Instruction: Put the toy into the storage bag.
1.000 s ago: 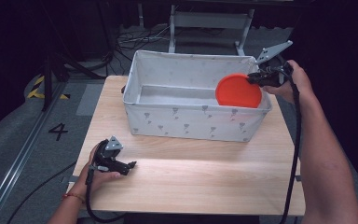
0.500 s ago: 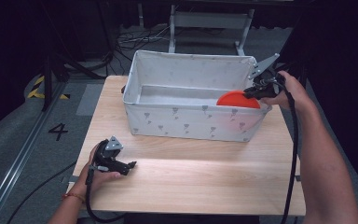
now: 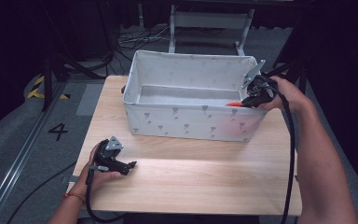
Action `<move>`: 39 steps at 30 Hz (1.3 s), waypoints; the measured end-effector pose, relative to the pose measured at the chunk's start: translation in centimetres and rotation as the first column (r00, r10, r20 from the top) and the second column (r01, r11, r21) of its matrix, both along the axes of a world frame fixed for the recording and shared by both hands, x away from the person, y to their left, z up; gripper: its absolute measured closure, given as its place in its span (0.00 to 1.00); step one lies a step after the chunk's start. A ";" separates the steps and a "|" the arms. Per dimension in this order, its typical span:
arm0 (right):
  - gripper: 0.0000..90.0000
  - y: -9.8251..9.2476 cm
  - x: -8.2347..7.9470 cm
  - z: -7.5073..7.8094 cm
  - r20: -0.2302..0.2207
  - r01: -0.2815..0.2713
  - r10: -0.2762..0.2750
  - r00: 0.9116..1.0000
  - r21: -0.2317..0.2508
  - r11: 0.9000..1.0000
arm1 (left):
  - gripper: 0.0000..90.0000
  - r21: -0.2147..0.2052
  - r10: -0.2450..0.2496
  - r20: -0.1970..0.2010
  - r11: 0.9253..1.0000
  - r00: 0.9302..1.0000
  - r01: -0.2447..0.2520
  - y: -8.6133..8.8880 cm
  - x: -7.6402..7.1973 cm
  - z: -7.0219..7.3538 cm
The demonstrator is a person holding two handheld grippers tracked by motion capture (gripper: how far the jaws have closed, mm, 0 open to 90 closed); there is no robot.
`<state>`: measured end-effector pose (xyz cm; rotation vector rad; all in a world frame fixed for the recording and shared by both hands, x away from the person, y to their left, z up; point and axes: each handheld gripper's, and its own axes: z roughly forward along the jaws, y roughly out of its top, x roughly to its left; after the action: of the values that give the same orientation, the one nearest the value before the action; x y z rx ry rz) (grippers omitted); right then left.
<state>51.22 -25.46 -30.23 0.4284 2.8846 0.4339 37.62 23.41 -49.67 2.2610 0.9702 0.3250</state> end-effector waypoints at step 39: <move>0.41 -3.5 -5.3 2.2 0.238 0.170 -0.288 0.928 0.419 0.892 | 0.01 0.001 0.000 0.001 1.000 1.000 0.000 0.0 0.0 0.0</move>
<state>45.93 -28.95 -28.07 0.6958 2.4135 0.9510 37.60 23.41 -49.66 2.2618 0.9702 0.3272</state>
